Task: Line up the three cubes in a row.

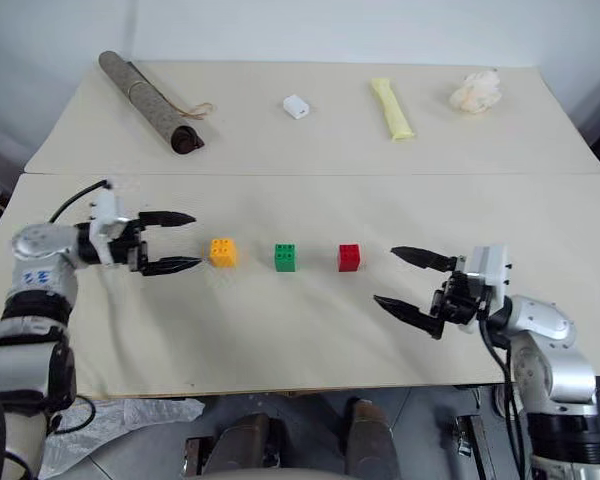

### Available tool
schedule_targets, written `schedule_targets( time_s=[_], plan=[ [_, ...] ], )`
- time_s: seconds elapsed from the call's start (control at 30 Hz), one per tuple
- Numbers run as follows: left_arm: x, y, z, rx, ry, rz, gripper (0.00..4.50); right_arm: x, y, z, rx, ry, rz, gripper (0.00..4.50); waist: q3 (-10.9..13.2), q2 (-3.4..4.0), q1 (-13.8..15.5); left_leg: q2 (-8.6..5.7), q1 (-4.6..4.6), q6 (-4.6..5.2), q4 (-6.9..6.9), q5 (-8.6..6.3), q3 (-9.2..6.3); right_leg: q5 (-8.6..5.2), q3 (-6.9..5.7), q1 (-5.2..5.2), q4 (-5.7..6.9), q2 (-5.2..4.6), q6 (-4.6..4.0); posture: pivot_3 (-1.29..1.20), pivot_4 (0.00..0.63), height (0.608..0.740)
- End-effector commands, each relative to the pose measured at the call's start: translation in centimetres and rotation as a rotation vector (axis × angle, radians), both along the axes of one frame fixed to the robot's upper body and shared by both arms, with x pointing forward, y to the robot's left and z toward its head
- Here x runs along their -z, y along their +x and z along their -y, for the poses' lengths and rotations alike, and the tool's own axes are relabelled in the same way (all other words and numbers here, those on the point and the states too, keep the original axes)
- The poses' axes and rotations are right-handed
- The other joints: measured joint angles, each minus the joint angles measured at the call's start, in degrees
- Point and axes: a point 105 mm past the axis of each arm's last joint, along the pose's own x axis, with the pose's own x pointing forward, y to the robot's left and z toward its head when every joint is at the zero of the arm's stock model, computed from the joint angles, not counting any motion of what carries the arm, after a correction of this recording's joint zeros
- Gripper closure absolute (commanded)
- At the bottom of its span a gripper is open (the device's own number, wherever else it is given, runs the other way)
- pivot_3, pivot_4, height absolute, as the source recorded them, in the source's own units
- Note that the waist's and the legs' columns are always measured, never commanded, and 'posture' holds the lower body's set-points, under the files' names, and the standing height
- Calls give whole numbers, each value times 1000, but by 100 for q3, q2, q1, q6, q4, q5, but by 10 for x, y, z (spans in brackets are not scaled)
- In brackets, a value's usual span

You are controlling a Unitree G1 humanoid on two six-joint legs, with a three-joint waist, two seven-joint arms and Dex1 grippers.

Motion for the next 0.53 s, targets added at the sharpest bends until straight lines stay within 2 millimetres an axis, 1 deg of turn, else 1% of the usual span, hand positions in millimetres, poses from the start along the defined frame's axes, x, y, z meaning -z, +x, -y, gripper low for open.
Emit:
schedule_targets(
  time_s=[0.03, 0.13, 0.2, 0.27, 0.33, 0.43, 0.47, 0.53],
  plan=[
    [-15, -24, -1, -10, 58, 96, 40, -15, 6, 13, -78, 24, 61, 0, 1, 1, -8, 1, -2, 0, 1, 0, -1, 0, -1, 0, -2, 0, 0, 0, 150, 740],
    [-20, -41, 0, -15, -41, 43, 40, -18, 12, 15, -151, -5, 89, 0, 5, 5, 26, 3, -2, 0, 6, 0, -20, 0, -3, 2, 2, -3, 0, 0, 150, 740],
    [-22, -45, -1, -44, -53, 79, 40, -20, 18, 14, -180, -24, 79, 0, 5, 7, 74, 4, 0, 0, 14, 0, -21, 0, -4, 6, 9, -6, 0, 0, 150, 740],
    [-25, -46, -4, -99, -73, 129, 40, -23, 25, 13, -194, -40, 93, 0, 5, 8, 89, 3, 1, 0, 16, 0, -29, 0, -2, 7, 11, -9, -1, 0, 150, 740],
    [-21, -49, -12, -158, -88, 122, 40, -21, 29, 11, -204, -69, 98, 0, 5, 10, 95, -1, 2, 0, 14, 0, -37, 0, -1, 6, 10, -13, -1, 0, 150, 740],
    [-19, -51, -18, -199, -93, 115, 40, -18, 31, 11, -212, -91, 89, 0, 5, 11, 99, -1, 2, -1, 8, 0, -33, -1, -7, 5, 8, -11, -2, 0, 150, 740],
    [-20, -50, -20, -218, -98, 121, 40, -17, 31, 11, -213, -90, 87, 0, 5, 11, 108, -2, -1, -1, 8, 0, -24, -1, -10, 5, 7, -11, -2, 0, 150, 740],
    [-19, -45, -26, -271, -93, 128, 40, -23, 33, 10, -208, -46, 118, 0, 5, 11, 114, -2, -2, -1, 9, 0, -7, -1, -10, 6, 6, -11, -2, 0, 150, 740]
  ],
)
